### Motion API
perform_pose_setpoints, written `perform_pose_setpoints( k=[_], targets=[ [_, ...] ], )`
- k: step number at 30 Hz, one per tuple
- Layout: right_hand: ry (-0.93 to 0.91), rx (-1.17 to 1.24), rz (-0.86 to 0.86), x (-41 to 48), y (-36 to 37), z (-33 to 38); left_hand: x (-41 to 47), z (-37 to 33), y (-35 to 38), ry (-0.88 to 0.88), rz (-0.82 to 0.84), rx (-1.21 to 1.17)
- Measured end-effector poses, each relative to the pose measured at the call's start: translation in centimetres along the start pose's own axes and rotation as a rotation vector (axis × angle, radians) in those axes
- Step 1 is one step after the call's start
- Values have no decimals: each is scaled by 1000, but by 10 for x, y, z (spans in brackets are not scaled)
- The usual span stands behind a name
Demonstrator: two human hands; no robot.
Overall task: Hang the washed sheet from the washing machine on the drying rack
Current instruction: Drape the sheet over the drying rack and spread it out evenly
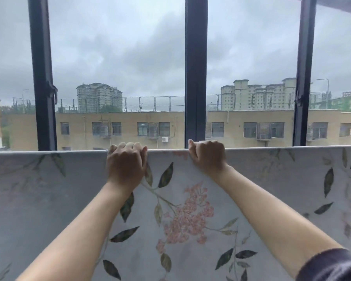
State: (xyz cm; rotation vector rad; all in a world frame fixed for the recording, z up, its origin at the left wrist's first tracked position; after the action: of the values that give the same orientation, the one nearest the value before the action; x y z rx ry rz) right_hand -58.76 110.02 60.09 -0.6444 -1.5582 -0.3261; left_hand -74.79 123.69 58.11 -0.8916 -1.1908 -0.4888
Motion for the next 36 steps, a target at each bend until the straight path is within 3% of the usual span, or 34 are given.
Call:
perform_pose_setpoints(
  k=[4, 9, 18, 23, 29, 36],
  targets=[
    [26, -14, 73, 6, 15, 58, 0, 0, -1, 20, 18, -20],
    [14, 21, 57, 4, 12, 51, -7, 34, -6, 33, 5, -8],
    [11, -7, 41, 4, 6, 42, -26, 153, -27, -47, -49, 50],
    [65, 7, 59, 10, 12, 80, -27, 170, -27, -33, -54, 13],
    [27, -71, 131, 27, 35, 221, -23, 180, -22, 47, 14, -20],
    [88, -105, 87, 27, 24, 218, -35, 247, -36, 120, -8, -15]
  ],
)
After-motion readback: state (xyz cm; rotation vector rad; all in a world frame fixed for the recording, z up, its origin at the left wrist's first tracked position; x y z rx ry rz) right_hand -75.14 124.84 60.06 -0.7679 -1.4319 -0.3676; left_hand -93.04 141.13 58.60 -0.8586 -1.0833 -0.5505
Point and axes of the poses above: each hand's wrist, its own x-axis towards the middle knuckle, its own y-axis out of the palm, z = x × y, the point moved 6 cm from there along x, towards the middle knuckle, and after that the axes turned 4 degrees about y, right-handed, at the moved point
